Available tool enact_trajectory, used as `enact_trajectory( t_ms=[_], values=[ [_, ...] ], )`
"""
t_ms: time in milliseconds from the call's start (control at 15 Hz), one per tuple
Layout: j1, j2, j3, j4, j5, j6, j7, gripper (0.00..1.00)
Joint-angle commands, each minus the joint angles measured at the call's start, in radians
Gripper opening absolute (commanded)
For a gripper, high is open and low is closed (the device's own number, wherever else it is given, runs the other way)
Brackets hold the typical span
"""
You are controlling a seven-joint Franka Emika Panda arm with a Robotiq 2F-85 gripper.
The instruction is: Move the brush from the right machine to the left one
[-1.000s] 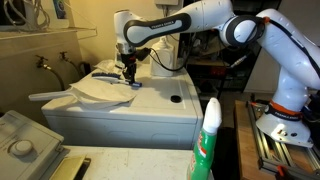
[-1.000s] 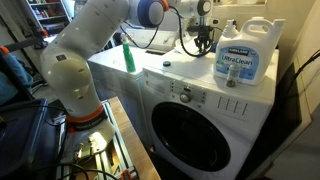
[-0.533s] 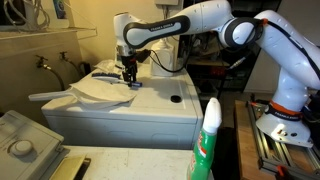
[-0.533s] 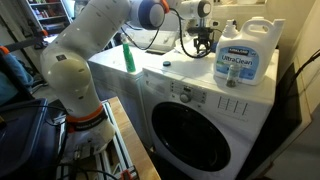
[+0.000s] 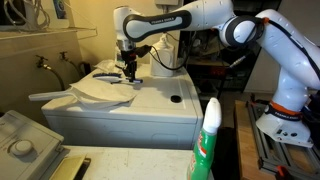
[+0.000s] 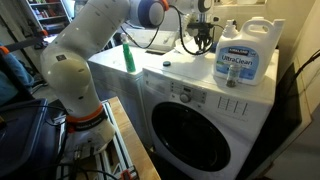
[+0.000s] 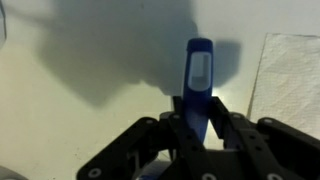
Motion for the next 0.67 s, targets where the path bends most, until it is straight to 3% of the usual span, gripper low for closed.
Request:
enact_trajectory(
  t_ms=[0, 600],
  values=[
    [-0.022, -0.127, 0.011, -0.062, 0.036, -0.027, 0.046, 0.11],
    [-0.02, -0.453, 0.018, -0.279, 0.056, -0.004, 0.099, 0.11]
  ],
)
